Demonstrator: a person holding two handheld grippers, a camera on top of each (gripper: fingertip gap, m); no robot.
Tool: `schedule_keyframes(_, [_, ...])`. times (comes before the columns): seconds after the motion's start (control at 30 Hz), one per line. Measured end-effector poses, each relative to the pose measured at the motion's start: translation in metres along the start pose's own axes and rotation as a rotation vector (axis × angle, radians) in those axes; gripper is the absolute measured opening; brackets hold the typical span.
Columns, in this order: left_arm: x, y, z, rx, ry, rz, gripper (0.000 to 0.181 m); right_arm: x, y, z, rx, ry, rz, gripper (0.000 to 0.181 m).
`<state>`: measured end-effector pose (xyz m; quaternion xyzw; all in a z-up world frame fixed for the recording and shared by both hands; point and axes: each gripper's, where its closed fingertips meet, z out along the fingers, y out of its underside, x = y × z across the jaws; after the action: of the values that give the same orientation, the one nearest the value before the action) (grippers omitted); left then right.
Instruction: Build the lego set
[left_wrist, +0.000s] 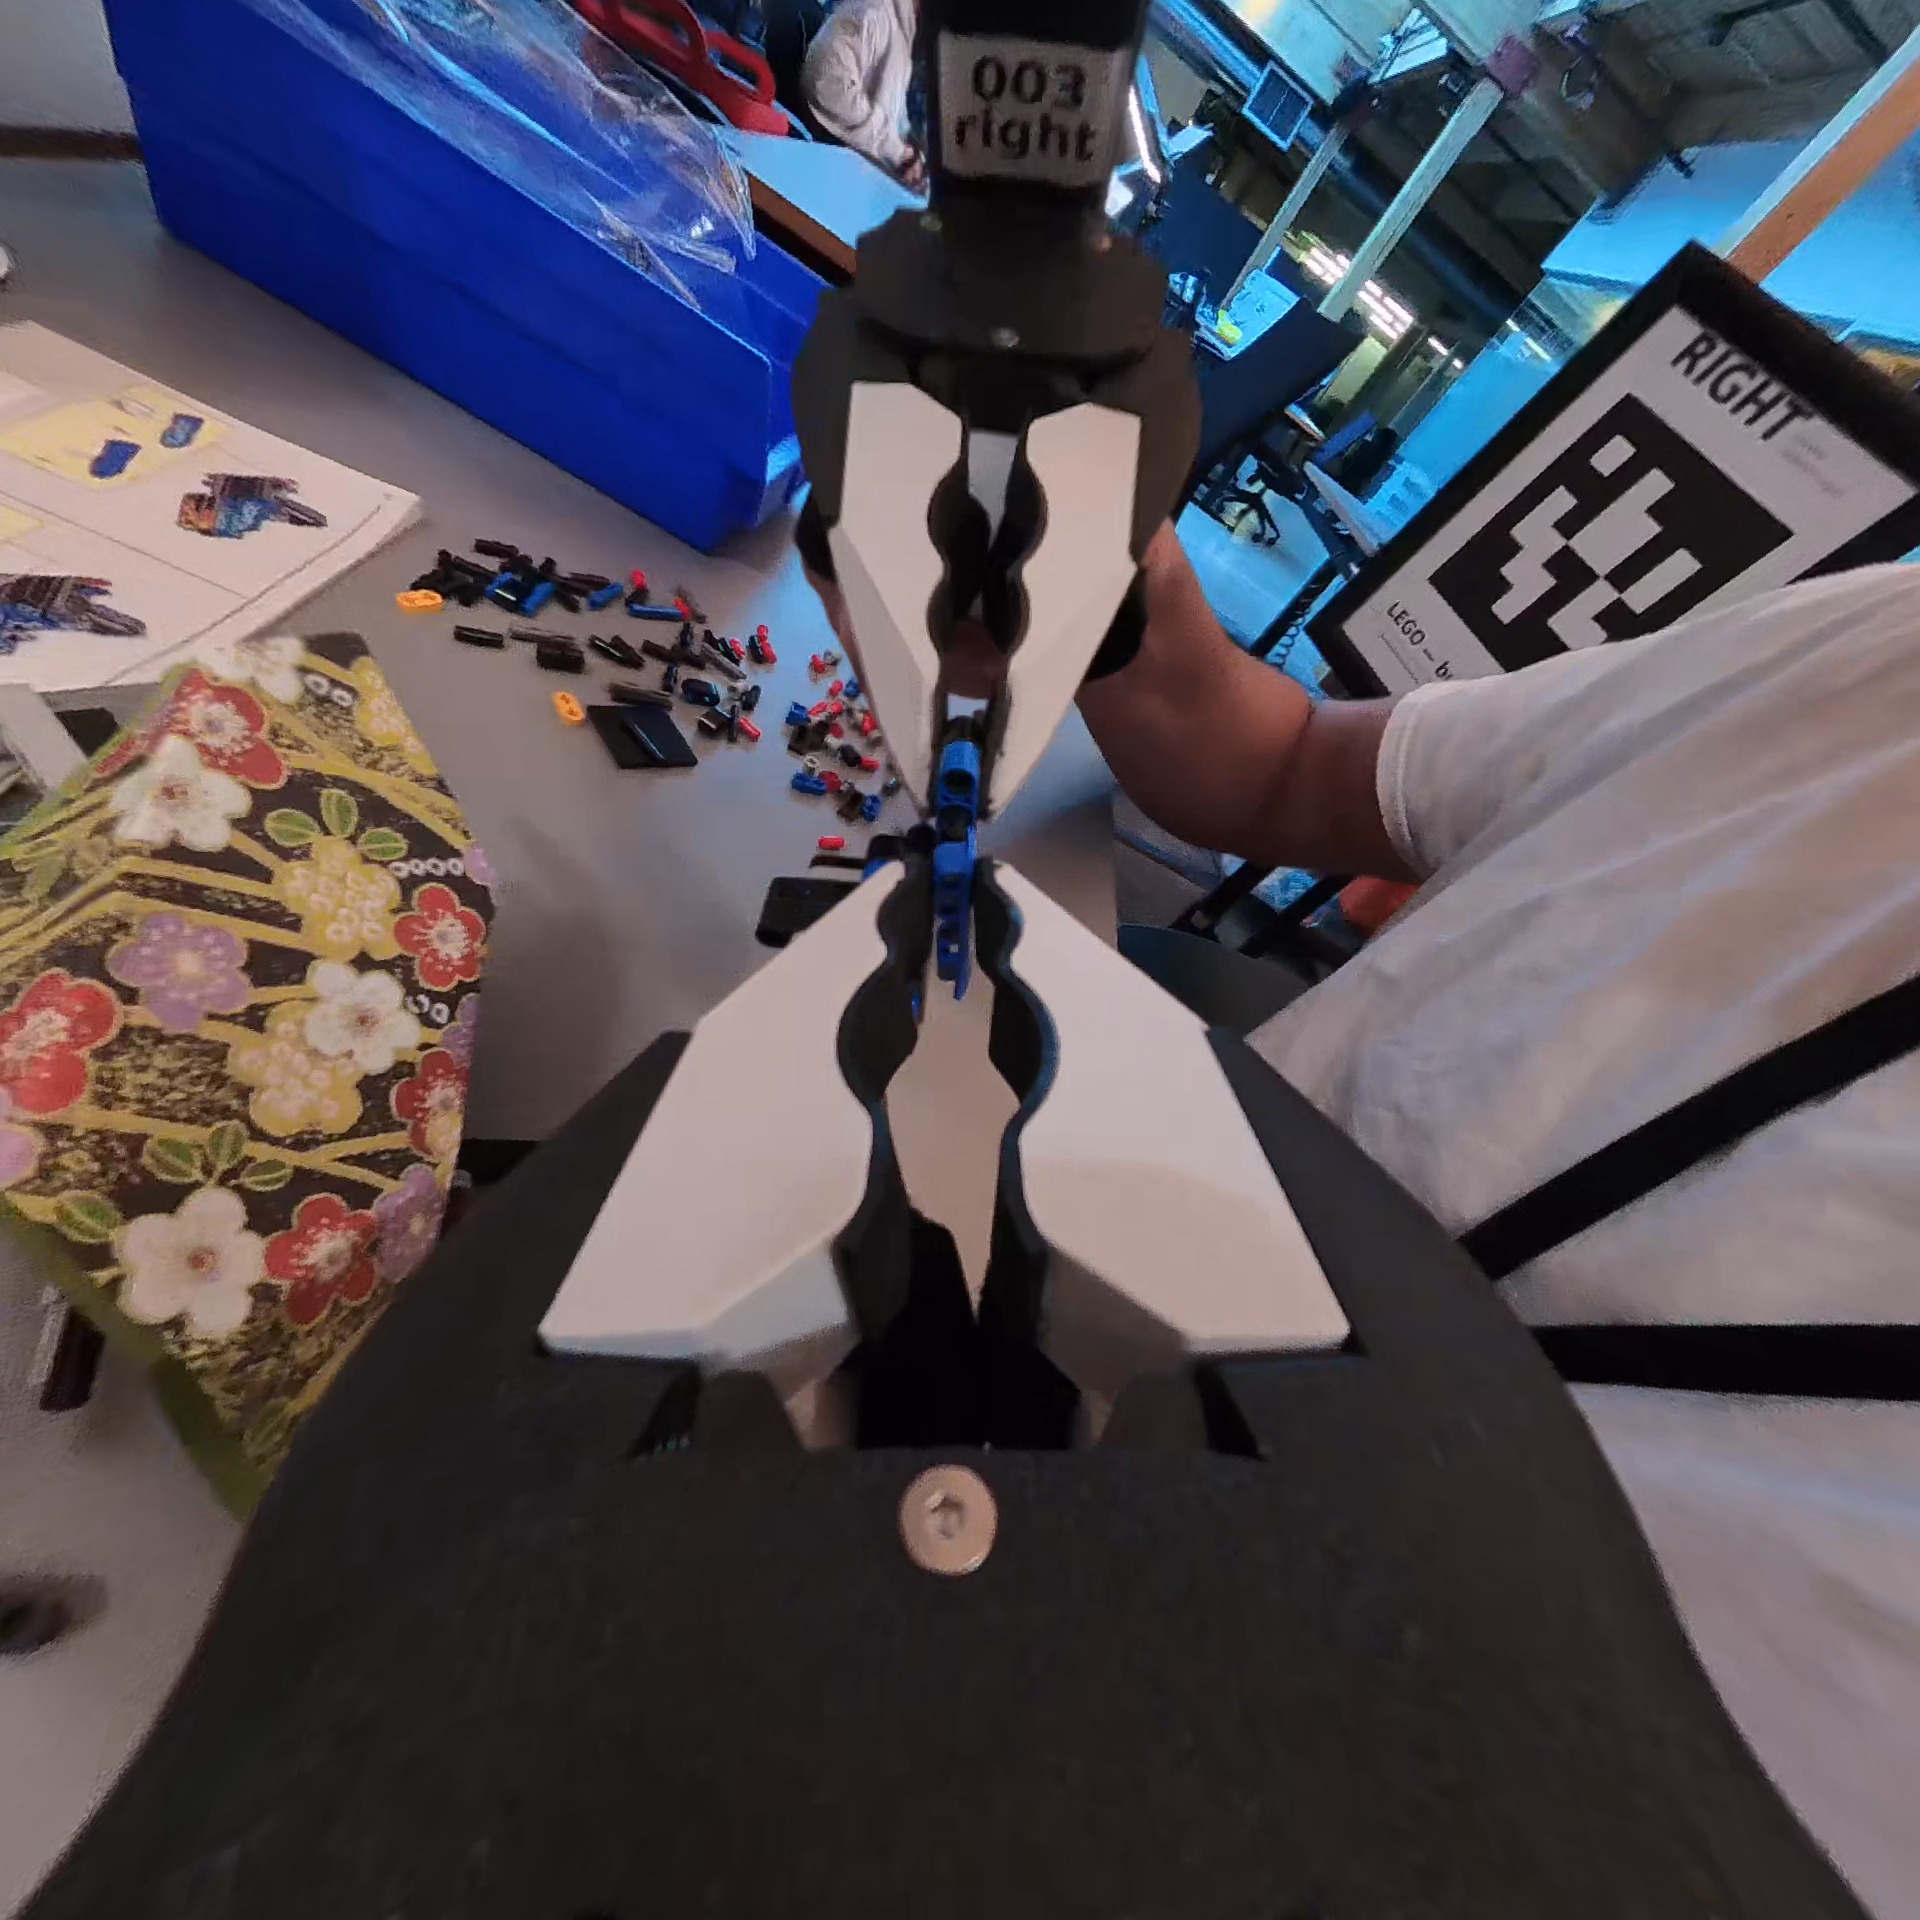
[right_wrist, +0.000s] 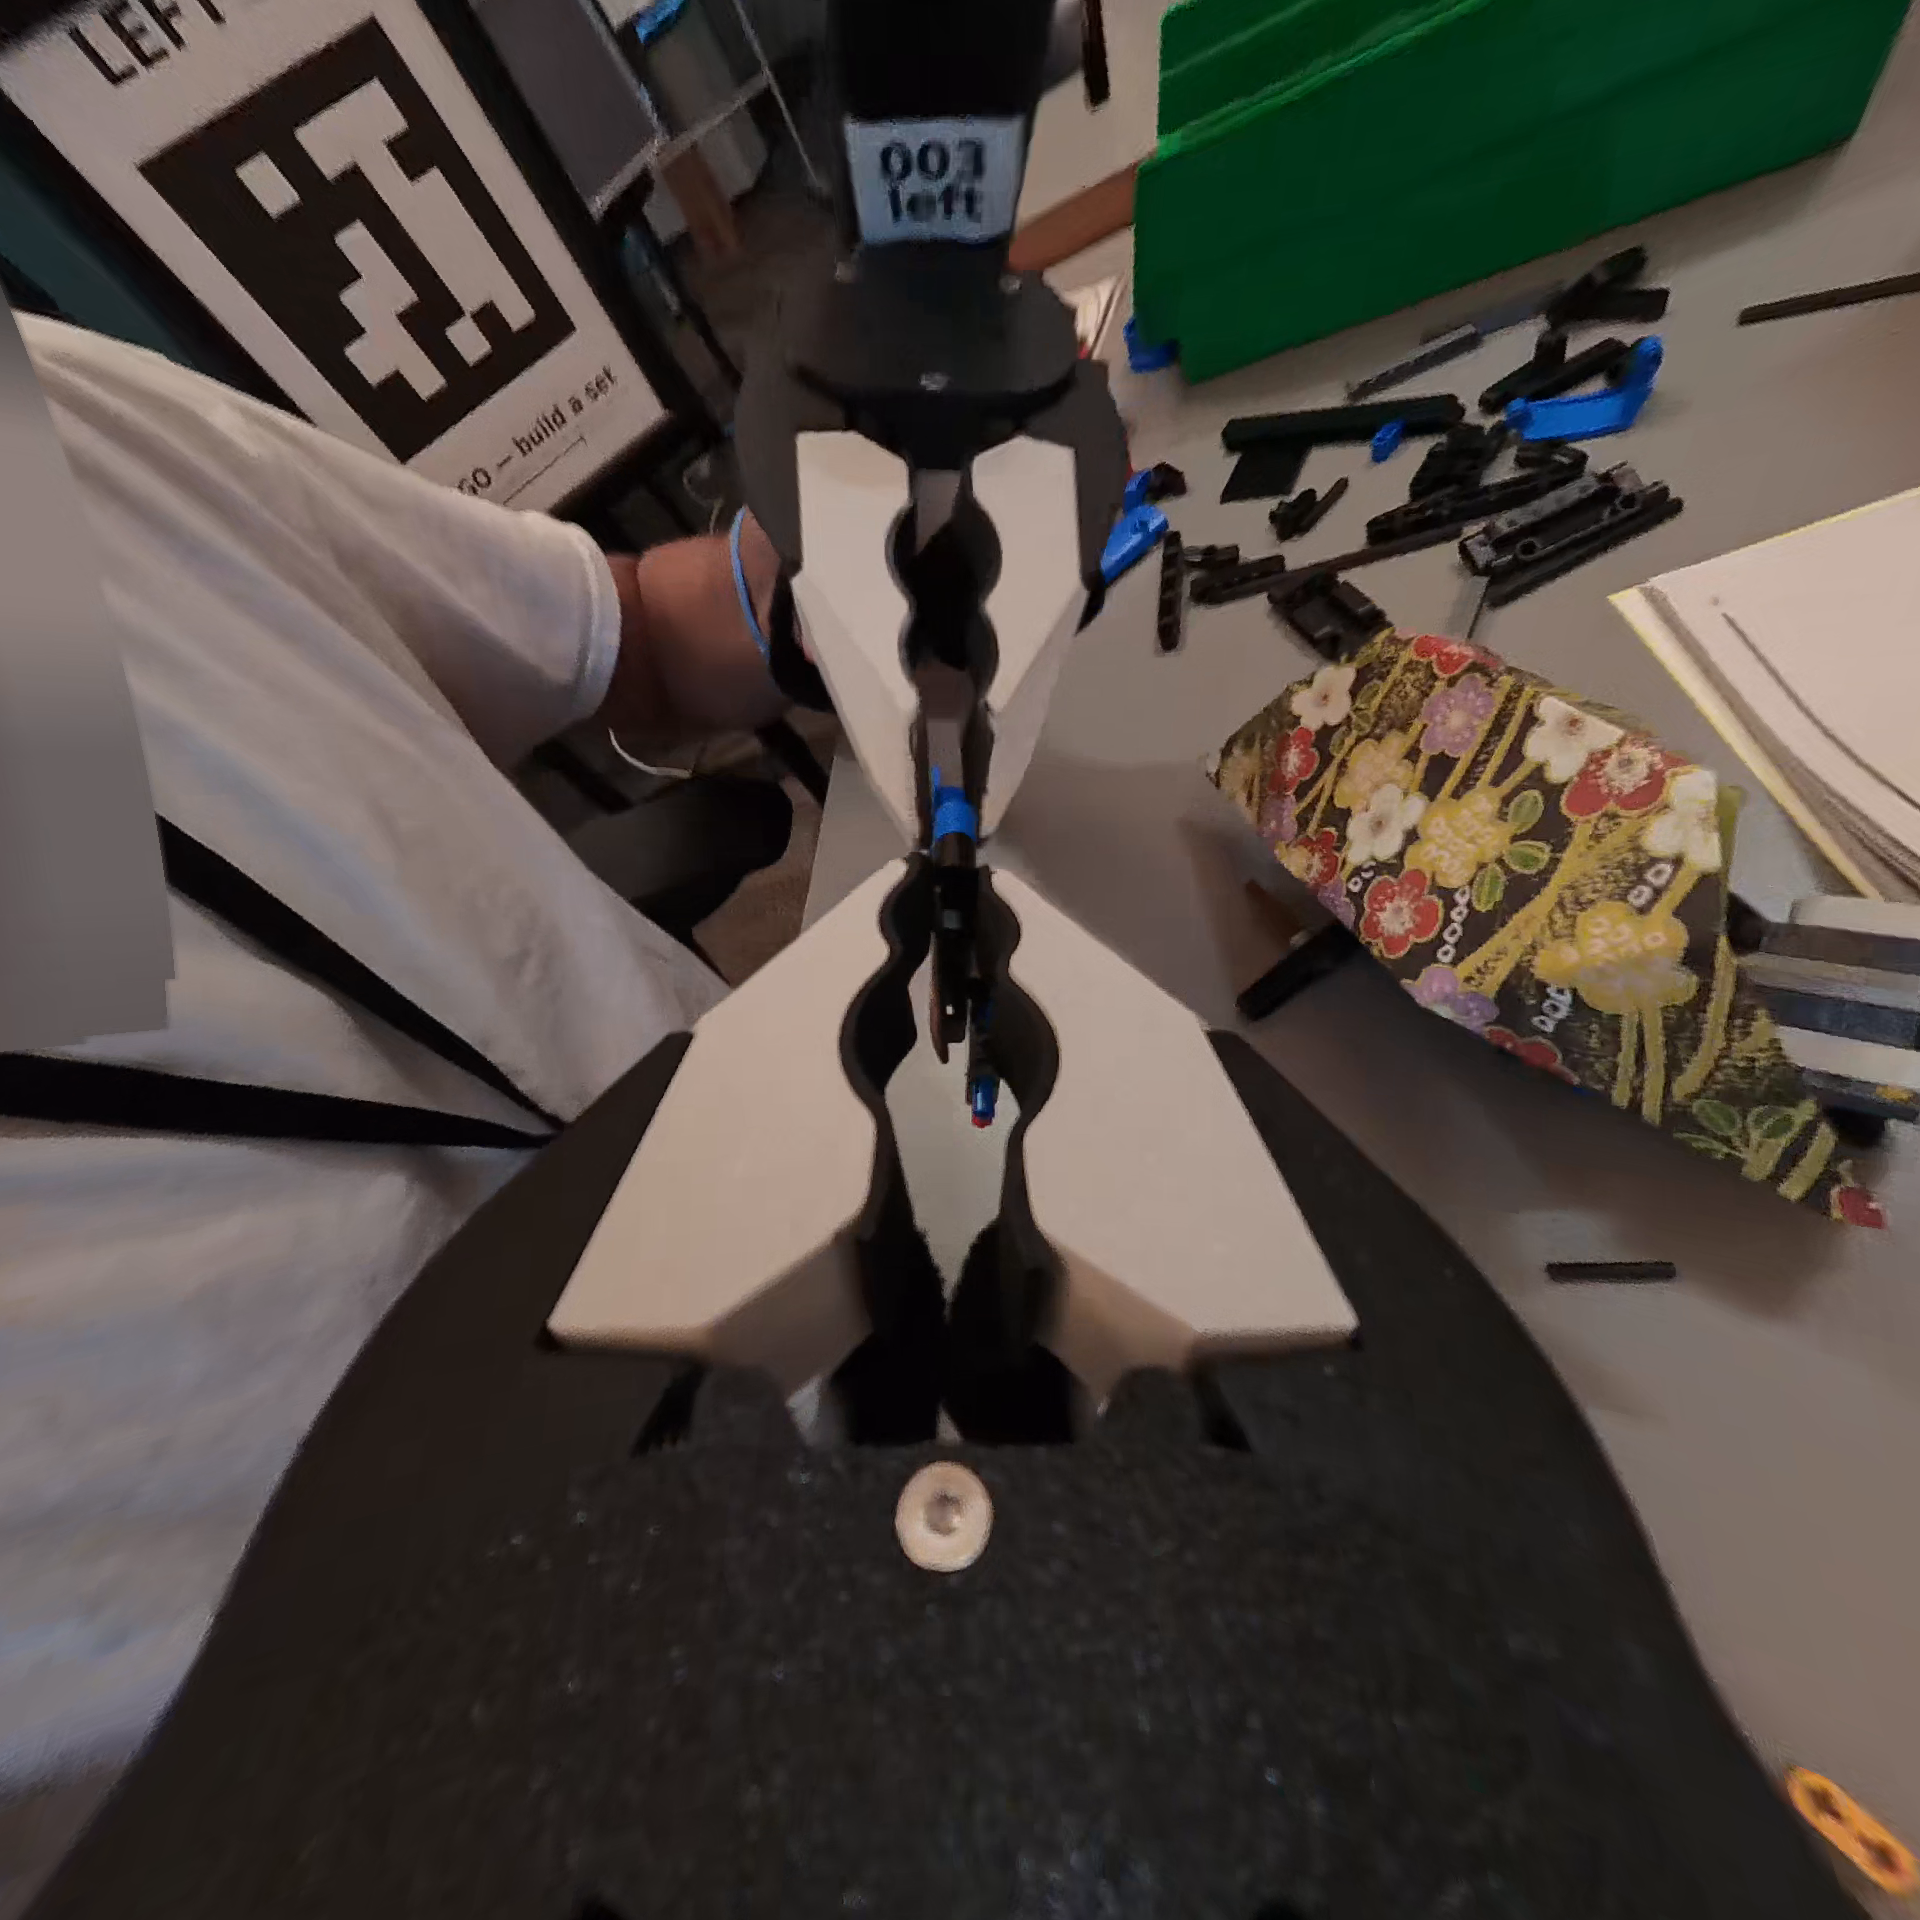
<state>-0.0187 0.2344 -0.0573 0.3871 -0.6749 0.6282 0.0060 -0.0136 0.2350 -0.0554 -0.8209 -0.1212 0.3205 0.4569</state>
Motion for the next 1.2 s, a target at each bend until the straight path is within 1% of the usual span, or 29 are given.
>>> schedule_keyframes(0.07, [-0.003, -0.002, -0.001, -0.007, 0.011, -0.009, 0.005, -0.002, -0.004, -0.003, -0.008, -0.02, 0.009, 0.006])
schedule_keyframes(0.17, [-0.002, -0.002, 0.0, -0.001, 0.044, -0.018, 0.005, -0.001, 0.003, -0.002, -0.041, -0.032, 0.037, 0.006])
schedule_keyframes(0.23, [0.0, -0.002, 0.0, 0.004, 0.076, -0.02, 0.005, -0.002, 0.003, 0.0, -0.027, -0.053, 0.057, 0.006])
schedule_keyframes(0.33, [0.004, -0.003, 0.0, 0.025, 0.114, -0.032, 0.005, -0.001, 0.005, 0.0, -0.019, -0.039, 0.058, 0.006])
schedule_keyframes(0.87, [0.007, 0.006, 0.004, -0.007, 0.099, 0.048, 0.005, -0.006, 0.009, 0.001, -0.048, 0.014, 0.007, 0.006])
schedule_keyframes(1.1, [0.006, 0.01, 0.008, -0.039, 0.094, 0.056, 0.005, -0.003, 0.013, -0.001, -0.054, 0.027, 0.002, 0.006])
schedule_keyframes(1.2, [0.005, 0.01, 0.009, -0.03, 0.09, 0.045, 0.005, -0.003, 0.015, -0.001, -0.053, 0.027, 0.007, 0.006])
